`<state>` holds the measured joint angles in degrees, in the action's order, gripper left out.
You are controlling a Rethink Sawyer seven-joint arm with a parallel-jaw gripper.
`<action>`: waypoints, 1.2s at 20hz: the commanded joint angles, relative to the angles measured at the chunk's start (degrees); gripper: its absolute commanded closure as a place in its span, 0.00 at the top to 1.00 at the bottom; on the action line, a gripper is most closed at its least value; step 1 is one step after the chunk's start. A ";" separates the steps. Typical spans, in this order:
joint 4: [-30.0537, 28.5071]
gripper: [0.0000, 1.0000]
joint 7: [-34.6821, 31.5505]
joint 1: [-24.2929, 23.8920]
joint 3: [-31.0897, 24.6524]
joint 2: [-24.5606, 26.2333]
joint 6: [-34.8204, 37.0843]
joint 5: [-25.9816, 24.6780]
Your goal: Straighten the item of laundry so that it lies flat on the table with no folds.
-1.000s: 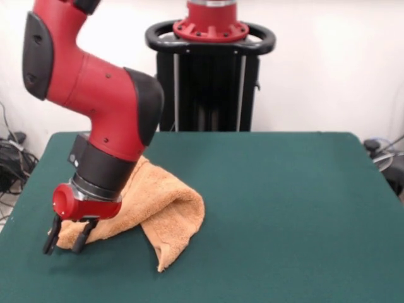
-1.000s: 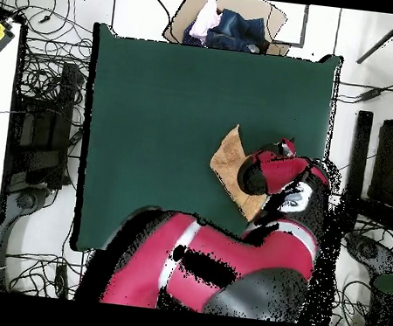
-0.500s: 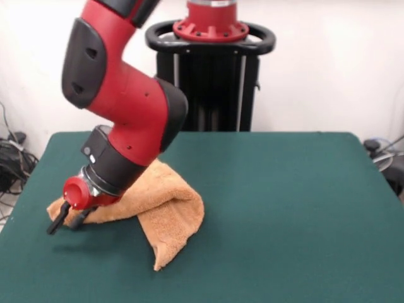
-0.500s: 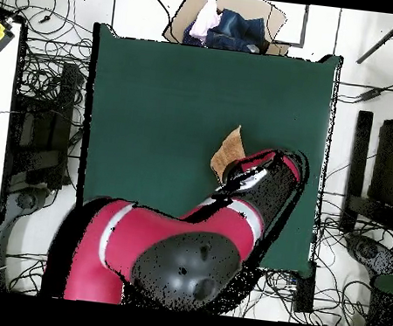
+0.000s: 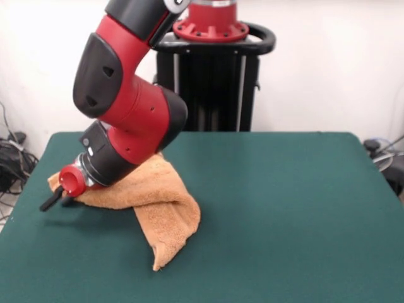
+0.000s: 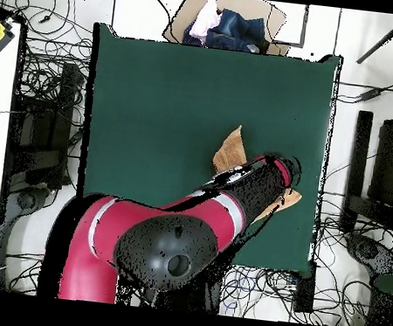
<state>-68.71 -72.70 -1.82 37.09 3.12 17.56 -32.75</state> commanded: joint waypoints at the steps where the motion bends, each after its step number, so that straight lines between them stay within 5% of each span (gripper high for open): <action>1: 0.49 1.00 -14.01 0.52 -1.60 4.86 4.90 3.08; 14: 1.89 1.00 -11.95 0.34 -1.78 5.37 6.07 4.46; 18: -2.21 1.00 -7.59 -2.62 -7.84 0.09 3.57 4.55; 24: -19.21 1.00 10.88 -18.09 -30.81 -19.55 8.74 4.81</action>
<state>-72.72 -72.69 -8.45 32.14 -1.95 18.91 -32.58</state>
